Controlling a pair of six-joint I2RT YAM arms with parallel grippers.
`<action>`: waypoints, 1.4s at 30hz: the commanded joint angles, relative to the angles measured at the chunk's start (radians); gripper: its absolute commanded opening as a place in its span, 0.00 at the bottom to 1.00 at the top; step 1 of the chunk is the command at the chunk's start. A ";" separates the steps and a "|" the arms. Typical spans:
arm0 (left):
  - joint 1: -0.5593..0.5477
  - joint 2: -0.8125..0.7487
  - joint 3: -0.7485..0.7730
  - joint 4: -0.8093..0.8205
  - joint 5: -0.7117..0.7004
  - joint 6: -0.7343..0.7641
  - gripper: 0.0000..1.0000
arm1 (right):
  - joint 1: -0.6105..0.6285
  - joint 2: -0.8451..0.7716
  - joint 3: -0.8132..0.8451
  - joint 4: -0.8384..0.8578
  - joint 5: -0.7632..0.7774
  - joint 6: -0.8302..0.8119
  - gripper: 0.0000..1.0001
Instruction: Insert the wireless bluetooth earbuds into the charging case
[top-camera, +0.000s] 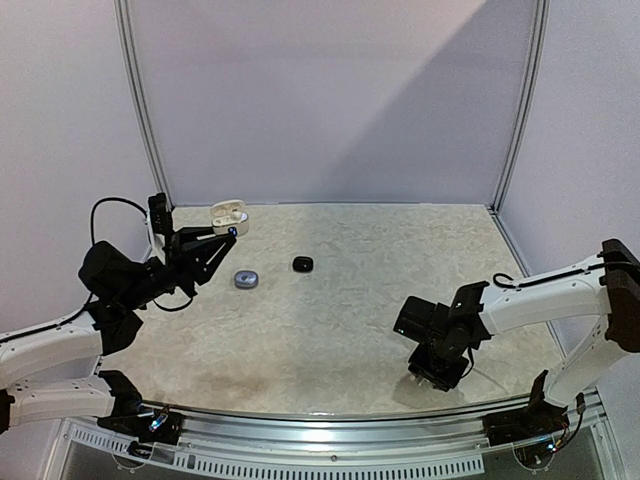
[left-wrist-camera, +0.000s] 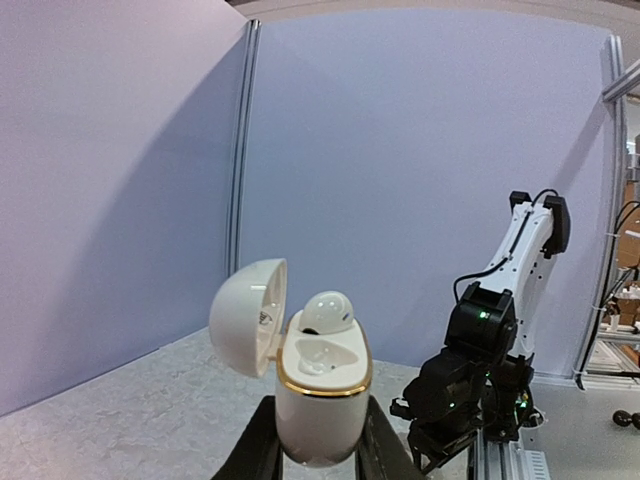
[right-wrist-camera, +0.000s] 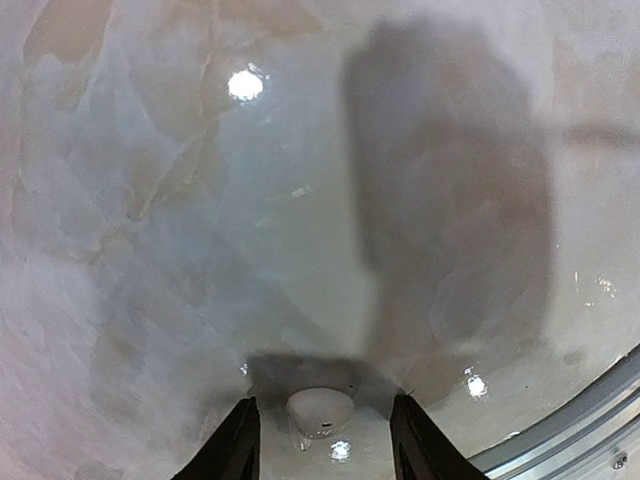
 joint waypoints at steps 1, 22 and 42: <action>-0.003 -0.015 -0.009 0.024 0.009 0.011 0.00 | -0.006 0.077 0.010 -0.069 -0.028 -0.043 0.45; -0.003 -0.005 -0.005 0.018 0.008 0.011 0.00 | -0.006 0.174 0.157 -0.321 -0.057 -0.268 0.46; -0.005 -0.002 -0.003 0.003 0.012 0.014 0.00 | -0.101 0.025 0.066 -0.058 0.016 -0.520 0.64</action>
